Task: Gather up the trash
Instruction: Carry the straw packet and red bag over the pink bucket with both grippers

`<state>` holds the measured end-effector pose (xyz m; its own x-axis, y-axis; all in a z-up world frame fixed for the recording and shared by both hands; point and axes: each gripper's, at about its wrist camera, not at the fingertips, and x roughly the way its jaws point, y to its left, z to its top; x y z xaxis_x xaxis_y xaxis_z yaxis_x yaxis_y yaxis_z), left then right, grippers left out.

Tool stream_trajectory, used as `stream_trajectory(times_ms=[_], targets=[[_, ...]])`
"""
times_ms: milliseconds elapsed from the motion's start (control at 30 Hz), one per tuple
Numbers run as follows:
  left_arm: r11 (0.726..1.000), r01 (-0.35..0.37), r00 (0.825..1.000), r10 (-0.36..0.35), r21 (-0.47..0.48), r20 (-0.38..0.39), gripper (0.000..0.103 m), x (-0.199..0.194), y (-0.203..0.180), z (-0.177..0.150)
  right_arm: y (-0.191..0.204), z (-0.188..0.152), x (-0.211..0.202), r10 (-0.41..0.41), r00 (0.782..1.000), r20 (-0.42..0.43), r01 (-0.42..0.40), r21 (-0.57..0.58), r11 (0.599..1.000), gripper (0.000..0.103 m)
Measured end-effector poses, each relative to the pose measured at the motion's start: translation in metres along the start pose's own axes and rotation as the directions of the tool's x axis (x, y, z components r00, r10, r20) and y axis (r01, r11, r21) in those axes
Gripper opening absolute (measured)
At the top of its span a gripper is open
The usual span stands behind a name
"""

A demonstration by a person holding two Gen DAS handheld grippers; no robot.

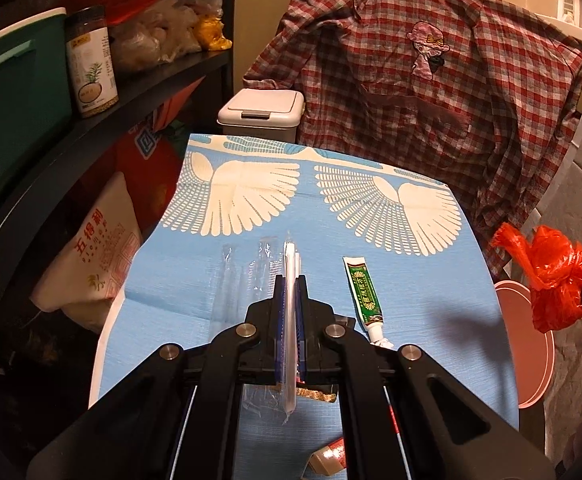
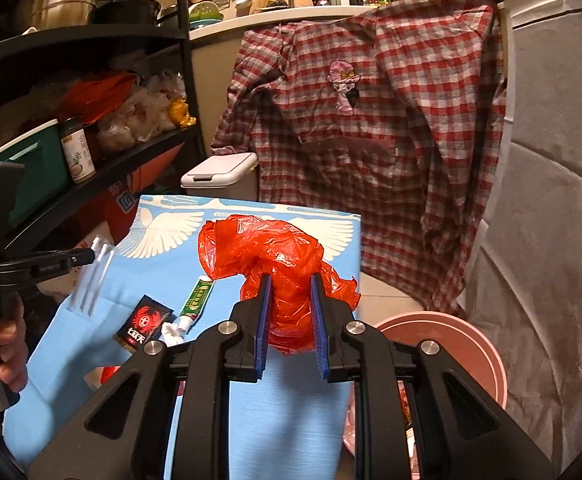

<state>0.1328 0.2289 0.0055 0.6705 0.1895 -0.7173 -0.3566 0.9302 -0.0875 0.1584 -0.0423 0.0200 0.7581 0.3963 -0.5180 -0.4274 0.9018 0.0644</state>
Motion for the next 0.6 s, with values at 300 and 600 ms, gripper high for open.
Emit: stream_trajectory(times_ms=[300, 600], targets=[[1.000, -0.001, 1.000, 0.001, 0.016, 0.006, 0.005, -0.003, -0.006, -0.002, -0.010, -0.003, -0.011, -0.008, 1.000, 0.019, 0.008, 0.017, 1.000, 0.019], [0.999, 0.009, 1.000, -0.010, 0.033, 0.009, 0.005, -0.005, -0.024, -0.005, -0.035, -0.008, -0.022, -0.038, 0.999, 0.022, 0.037, 0.049, 0.998, 0.019]])
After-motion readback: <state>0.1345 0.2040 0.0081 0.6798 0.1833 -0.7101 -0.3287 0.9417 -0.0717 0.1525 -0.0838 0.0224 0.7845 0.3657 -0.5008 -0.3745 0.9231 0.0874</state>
